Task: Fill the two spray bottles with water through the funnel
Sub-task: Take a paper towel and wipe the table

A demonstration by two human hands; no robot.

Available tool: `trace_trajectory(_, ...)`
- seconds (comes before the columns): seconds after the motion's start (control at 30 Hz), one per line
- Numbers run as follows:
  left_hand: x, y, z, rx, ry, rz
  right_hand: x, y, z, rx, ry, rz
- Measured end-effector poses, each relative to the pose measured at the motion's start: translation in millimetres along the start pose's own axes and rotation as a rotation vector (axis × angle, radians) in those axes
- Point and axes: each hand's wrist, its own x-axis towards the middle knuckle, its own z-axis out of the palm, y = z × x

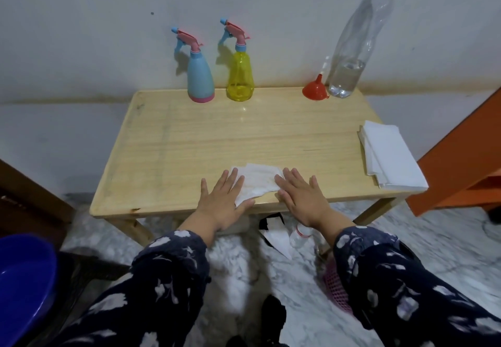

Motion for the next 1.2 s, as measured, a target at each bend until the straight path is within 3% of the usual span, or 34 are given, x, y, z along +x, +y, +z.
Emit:
trace_trajectory(0.17, 13, 2, -4, -0.073, 0.048, -0.023, 7, 8, -2, 0.001, 0.057, -0.006)
trace_trajectory(0.5, 8, 15, 14, -0.033, 0.165, 0.006, 2, 4, 18, 0.078, 0.335, 0.002)
trace_trajectory(0.77, -15, 25, 21, -0.086, 0.126, 0.038, -25, -8, 20, 0.018, 0.457, -0.060)
trace_trajectory(0.93, -8, 28, 6, -0.139, 0.154, 0.052, -20, 0, 5, 0.105, 0.359, 0.002)
trace_trajectory(1.2, 62, 54, -44, -0.174, 0.213, 0.094, 28, 31, -54, 0.361, 0.584, 0.059)
